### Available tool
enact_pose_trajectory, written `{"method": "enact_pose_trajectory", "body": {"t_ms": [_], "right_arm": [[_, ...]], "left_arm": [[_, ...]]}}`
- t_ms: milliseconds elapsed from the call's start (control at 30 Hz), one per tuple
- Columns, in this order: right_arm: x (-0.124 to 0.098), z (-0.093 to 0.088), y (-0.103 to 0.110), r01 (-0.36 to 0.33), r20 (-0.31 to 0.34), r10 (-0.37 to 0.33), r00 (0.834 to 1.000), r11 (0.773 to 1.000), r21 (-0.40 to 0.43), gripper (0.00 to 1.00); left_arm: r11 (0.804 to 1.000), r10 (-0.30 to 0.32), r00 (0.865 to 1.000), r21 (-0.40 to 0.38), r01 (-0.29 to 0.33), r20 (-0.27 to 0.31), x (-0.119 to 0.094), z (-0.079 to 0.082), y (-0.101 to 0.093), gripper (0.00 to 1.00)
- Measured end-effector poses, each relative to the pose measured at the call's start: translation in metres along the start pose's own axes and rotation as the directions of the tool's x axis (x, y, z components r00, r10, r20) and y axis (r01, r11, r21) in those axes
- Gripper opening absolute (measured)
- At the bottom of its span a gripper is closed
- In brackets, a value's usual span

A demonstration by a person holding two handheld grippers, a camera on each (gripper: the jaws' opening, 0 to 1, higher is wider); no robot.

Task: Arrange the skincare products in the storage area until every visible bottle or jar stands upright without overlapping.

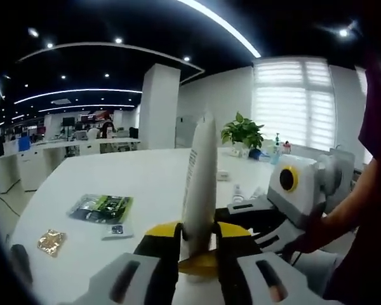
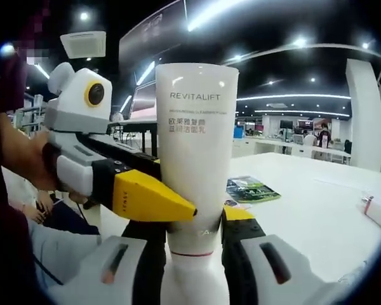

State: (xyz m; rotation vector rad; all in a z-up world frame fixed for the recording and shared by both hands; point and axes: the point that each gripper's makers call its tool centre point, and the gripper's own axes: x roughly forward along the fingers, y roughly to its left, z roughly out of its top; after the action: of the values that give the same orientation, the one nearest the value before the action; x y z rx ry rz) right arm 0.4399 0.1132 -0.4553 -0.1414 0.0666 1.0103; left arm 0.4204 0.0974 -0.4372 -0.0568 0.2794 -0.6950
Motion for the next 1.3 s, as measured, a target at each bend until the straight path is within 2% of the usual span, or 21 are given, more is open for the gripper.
{"method": "enact_pose_trajectory", "body": {"t_ms": [100,133,267,367,500,600,733,833,900,1000,1200,1300], "right_arm": [[-0.005,0.004,0.000,-0.033,0.015,0.033,0.999,0.999,-0.010,0.32],[-0.006,0.005,0.000,-0.045,0.016,0.045,0.999,0.999,-0.003,0.32],[-0.008,0.006,0.001,-0.099,-0.002,0.099,0.995,0.995,0.023,0.31],[-0.010,0.006,0.002,-0.134,-0.007,0.134,0.991,0.990,0.039,0.30],[-0.012,0.006,0.005,-0.163,-0.001,0.163,0.987,0.986,0.041,0.30],[-0.011,0.006,0.006,-0.164,-0.002,0.165,0.986,0.985,0.047,0.28],[-0.007,0.006,0.003,-0.127,-0.005,0.127,0.992,0.991,0.052,0.27],[-0.003,0.005,-0.010,-0.045,0.000,0.045,0.999,0.998,0.049,0.26],[0.001,0.004,-0.018,-0.010,0.001,0.010,1.000,0.998,0.055,0.26],[0.005,0.005,-0.028,0.034,-0.009,-0.034,0.999,0.998,0.058,0.26],[0.016,0.004,-0.054,0.101,-0.032,-0.099,0.995,0.993,0.064,0.26],[0.020,0.004,-0.068,0.133,-0.043,-0.130,0.991,0.989,0.066,0.25]], "left_arm": [[1.000,-0.026,1.000,0.001,0.026,0.014,-0.004,0.001,0.000,0.20],[0.999,-0.037,0.999,0.025,0.037,0.020,-0.005,0.002,0.000,0.19],[0.997,-0.069,0.997,0.027,0.069,0.014,-0.005,0.002,0.001,0.18],[0.992,-0.121,0.993,0.049,0.120,0.003,-0.005,0.003,-0.001,0.18],[0.982,-0.179,0.984,0.067,0.179,-0.015,-0.007,0.002,-0.003,0.18],[0.979,-0.195,0.980,0.060,0.196,-0.022,-0.007,0.003,-0.002,0.18],[0.986,-0.169,0.986,0.006,0.169,-0.008,-0.005,0.004,0.003,0.19],[0.992,-0.118,0.990,-0.029,0.120,0.080,-0.006,0.015,0.011,0.23],[0.994,-0.081,0.992,-0.069,0.088,0.101,-0.008,0.015,0.018,0.26],[0.995,-0.047,0.993,-0.086,0.057,0.112,-0.008,0.009,0.028,0.30],[0.993,0.006,0.991,-0.118,0.010,0.136,-0.004,-0.008,0.044,0.31],[0.993,0.008,0.992,-0.119,0.007,0.125,0.005,-0.018,0.048,0.30]]}}
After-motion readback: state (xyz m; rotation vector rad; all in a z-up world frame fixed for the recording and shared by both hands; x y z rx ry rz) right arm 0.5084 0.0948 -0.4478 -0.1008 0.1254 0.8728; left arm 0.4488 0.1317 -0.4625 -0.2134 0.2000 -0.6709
